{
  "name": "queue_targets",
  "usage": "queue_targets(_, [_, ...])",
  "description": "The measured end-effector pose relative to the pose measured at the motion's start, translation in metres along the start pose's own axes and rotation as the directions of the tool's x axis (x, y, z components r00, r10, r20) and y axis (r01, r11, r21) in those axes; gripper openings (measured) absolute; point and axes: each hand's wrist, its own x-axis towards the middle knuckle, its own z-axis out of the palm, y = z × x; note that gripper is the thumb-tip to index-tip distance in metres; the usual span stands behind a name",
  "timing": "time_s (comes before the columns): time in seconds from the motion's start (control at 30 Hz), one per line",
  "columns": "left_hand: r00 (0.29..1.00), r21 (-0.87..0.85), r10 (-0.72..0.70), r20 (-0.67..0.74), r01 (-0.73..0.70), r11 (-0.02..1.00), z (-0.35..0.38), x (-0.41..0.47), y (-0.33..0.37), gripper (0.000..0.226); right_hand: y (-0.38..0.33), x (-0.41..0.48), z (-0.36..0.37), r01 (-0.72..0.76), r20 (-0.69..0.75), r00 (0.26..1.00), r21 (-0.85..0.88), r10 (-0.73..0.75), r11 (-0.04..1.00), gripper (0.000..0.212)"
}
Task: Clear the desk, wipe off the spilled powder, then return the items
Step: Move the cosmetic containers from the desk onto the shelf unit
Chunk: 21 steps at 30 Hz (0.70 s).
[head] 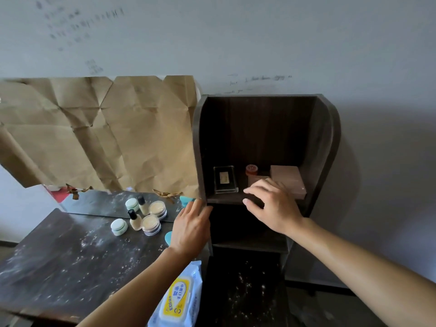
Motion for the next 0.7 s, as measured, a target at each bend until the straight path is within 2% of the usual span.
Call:
queue_targets(0.1, [0.992,0.024,-0.105,0.076,0.104,0.994,-0.001,-0.044,-0.039,0.014,-0.04,-0.008,0.024,0.011,0.051,0.999,0.104,-0.017,0.994,0.023])
queue_targets(0.17, [0.97,0.049,-0.186,0.157,0.18,0.982,-0.005,-0.076,-0.071,0.002,-0.069,-0.012,0.05,-0.01,0.11,0.994,0.137,-0.005,0.99,0.023])
queue_targets(0.23, [0.946,0.082,-0.235,0.221,0.222,0.972,-0.015,-0.105,-0.1,0.018,-0.097,-0.013,0.077,-0.041,0.179,0.984,0.128,0.017,0.991,0.022])
queue_targets(0.3, [0.925,0.094,-0.279,0.256,0.264,0.96,-0.028,-0.131,-0.127,0.025,-0.122,-0.011,0.105,-0.086,0.274,0.96,0.108,0.054,0.99,0.022])
queue_targets(0.47, [0.844,0.095,-0.411,0.344,0.404,0.91,-0.053,-0.183,-0.193,0.006,-0.174,-0.005,0.17,-0.19,0.44,0.886,0.059,0.145,0.98,0.024])
queue_targets(0.57, [0.806,0.115,-0.454,0.38,0.446,0.888,-0.057,-0.2,-0.223,0.016,-0.196,-0.003,0.202,-0.242,0.479,0.858,0.055,0.187,0.969,0.023])
queue_targets(0.7, [0.745,0.124,-0.489,0.454,0.491,0.862,-0.05,-0.21,-0.258,0.027,-0.214,0.008,0.238,-0.259,0.549,0.814,0.048,0.191,0.965,0.033])
